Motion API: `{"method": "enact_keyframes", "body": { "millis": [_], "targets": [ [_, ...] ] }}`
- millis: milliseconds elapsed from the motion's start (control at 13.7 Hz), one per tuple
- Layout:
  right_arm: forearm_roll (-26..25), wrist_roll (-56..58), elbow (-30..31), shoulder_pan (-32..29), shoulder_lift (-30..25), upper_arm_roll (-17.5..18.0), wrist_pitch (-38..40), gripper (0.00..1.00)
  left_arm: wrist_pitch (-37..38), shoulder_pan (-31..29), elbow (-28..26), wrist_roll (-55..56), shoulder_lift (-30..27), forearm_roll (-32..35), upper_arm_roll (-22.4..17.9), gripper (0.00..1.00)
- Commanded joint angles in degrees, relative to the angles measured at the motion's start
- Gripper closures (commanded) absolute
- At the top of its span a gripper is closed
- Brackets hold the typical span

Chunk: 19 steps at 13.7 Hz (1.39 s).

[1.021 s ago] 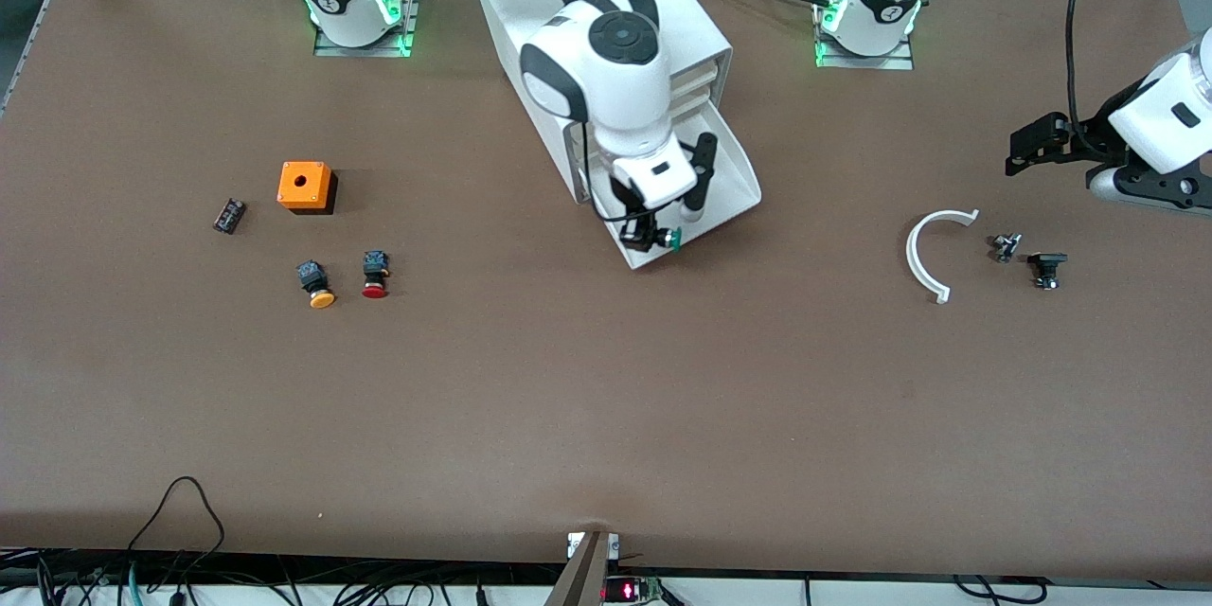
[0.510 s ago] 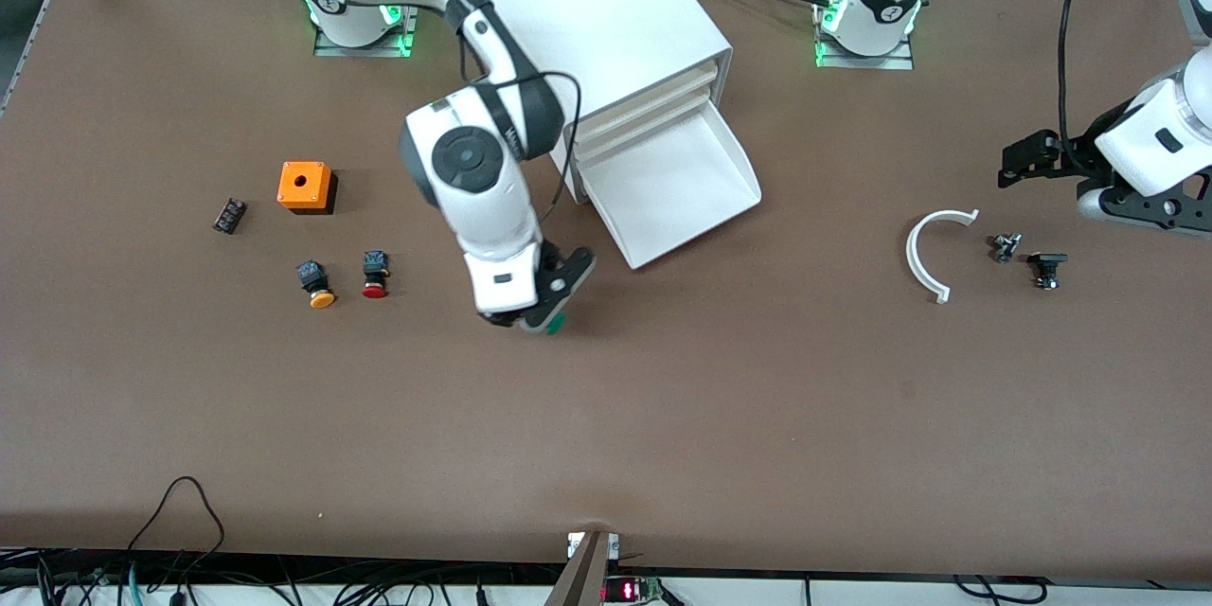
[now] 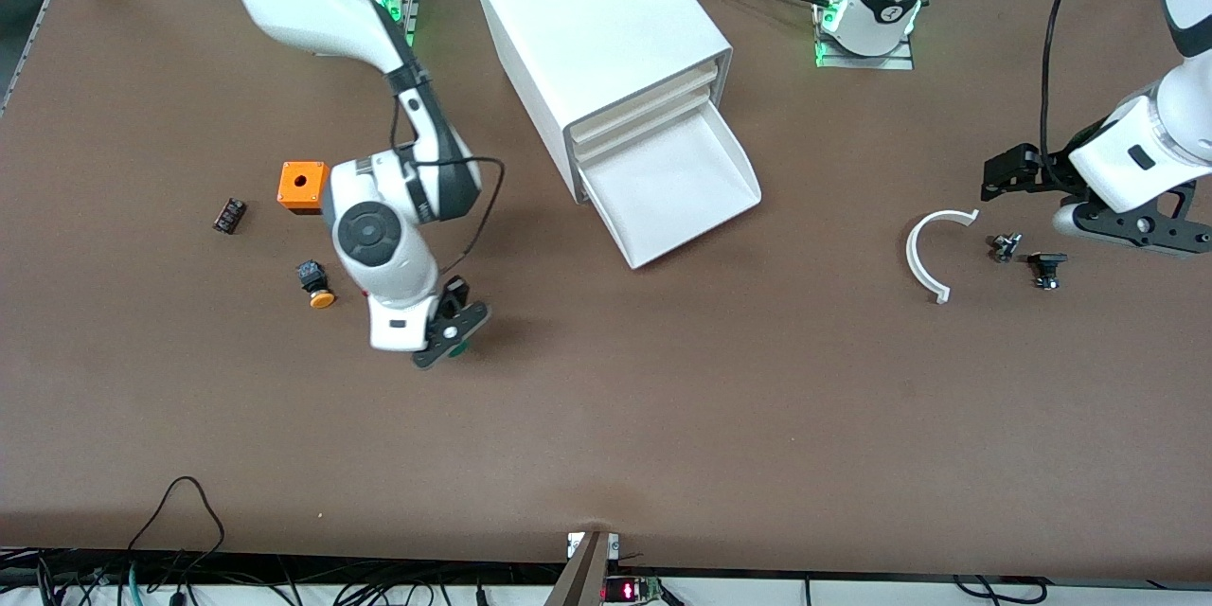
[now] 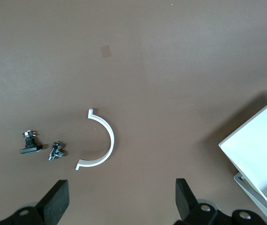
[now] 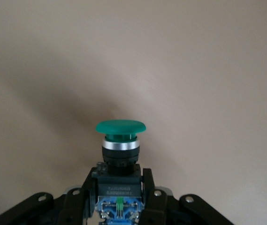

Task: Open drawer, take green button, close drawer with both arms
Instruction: 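Carry the green button to the table while the left gripper reaches the drawer, then release the green button while the left gripper pushes the drawer shut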

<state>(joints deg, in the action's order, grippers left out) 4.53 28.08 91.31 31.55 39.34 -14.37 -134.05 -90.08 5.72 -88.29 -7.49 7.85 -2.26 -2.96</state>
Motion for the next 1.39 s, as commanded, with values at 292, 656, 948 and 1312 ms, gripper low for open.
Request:
{"method": "enact_keyframes", "body": {
  "millis": [292,656,948,1312],
  "targets": [
    [-0.40,23.40,2.47,-12.55,1.79,6.62,-4.46,0.74,-22.02,5.25,-11.97,19.32,7.26,0.14,8.22,0.00],
    [-0.13,22.73,3.70,-16.52,1.01,10.32,-7.46,0.00,-43.74,11.57,-23.75,38.82,12.62,-0.20,8.59,0.00],
    [-0.13,9.93,3.09,-19.07,-4.08,14.02,-0.79,0.00,-47.56,16.85,-27.72,50.90,15.70,-0.82,8.67,0.00],
    [-0.05,-5.28,2.21,-18.72,-11.46,17.26,9.66,0.00,-50.02,21.96,-30.71,53.02,16.50,-11.10,8.67,0.00]
  ]
}}
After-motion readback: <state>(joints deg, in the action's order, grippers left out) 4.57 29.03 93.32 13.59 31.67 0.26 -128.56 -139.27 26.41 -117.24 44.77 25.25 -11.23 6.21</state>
